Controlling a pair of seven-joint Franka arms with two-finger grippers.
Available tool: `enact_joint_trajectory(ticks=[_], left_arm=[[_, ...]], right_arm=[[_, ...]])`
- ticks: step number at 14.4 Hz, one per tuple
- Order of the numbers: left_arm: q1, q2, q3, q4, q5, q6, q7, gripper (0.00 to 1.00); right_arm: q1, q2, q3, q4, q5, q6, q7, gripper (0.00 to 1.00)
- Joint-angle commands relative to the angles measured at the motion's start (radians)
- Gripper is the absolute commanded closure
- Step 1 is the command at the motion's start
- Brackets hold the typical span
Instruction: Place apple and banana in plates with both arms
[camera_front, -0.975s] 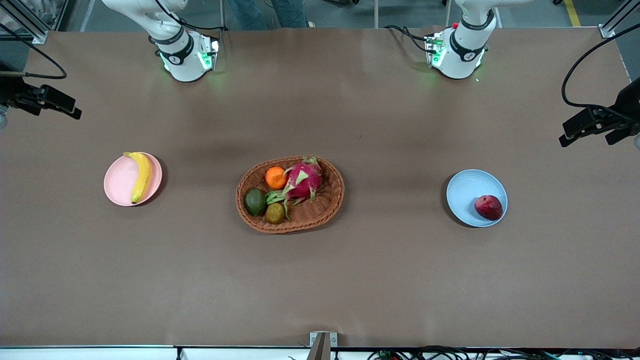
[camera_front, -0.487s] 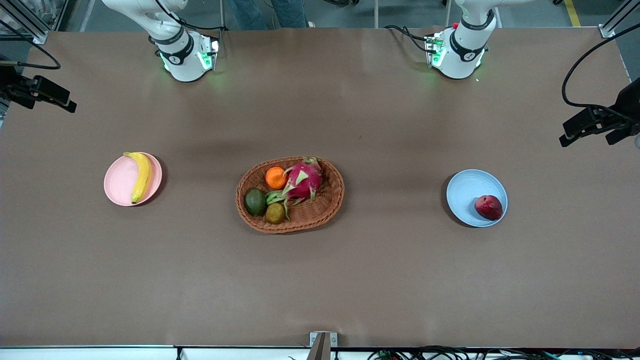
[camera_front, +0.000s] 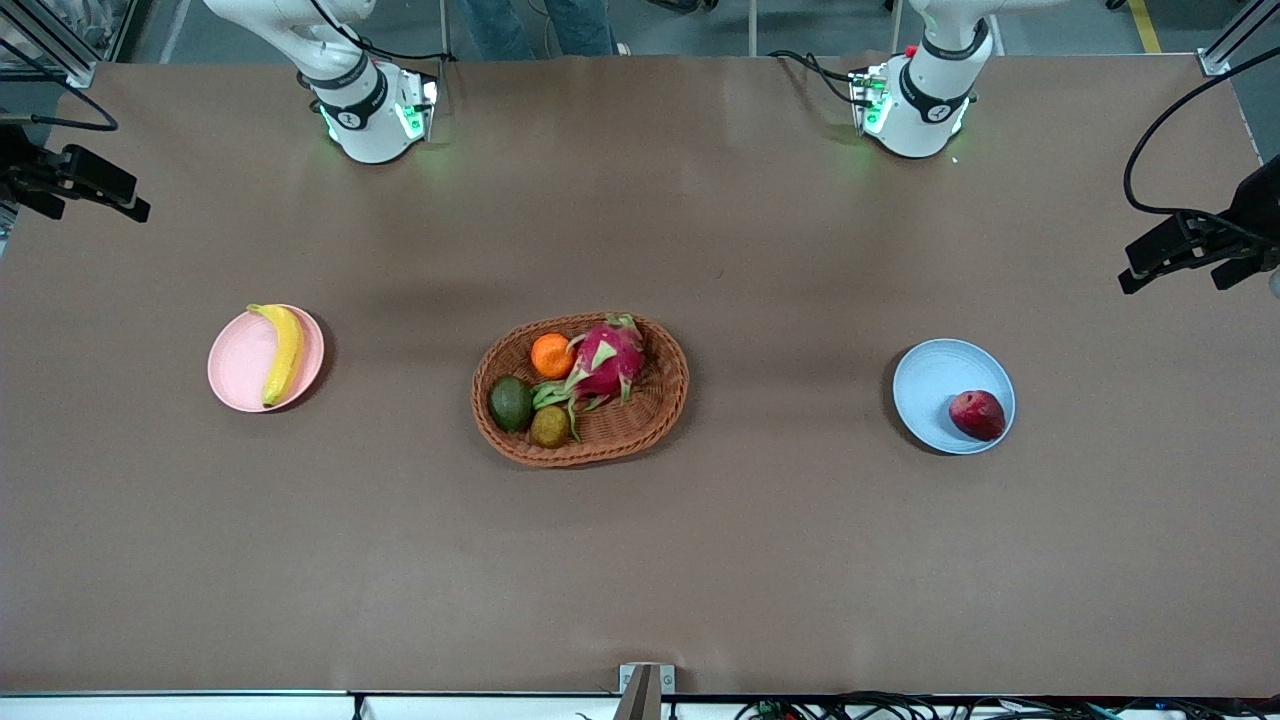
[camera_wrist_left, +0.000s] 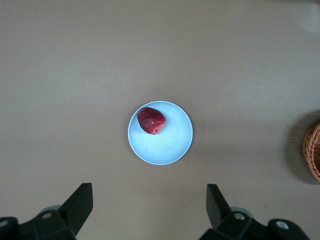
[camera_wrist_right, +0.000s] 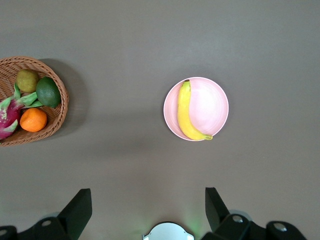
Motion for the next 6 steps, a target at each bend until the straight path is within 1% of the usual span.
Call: enact_joint_trajectory(ticks=[1, 6], left_arm=[[0.002, 0.004, -0.003, 0.022, 0.004, -0.023, 0.018, 0.0], [0.002, 0.004, -0.004, 0.022, 0.004, -0.023, 0.018, 0.0]], right_arm=[[-0.005, -0.004, 0.004, 0.005, -0.016, -0.006, -0.017, 0.0], [-0.006, -0.004, 0.004, 0.0, -0.02, -0.006, -0.02, 0.0]])
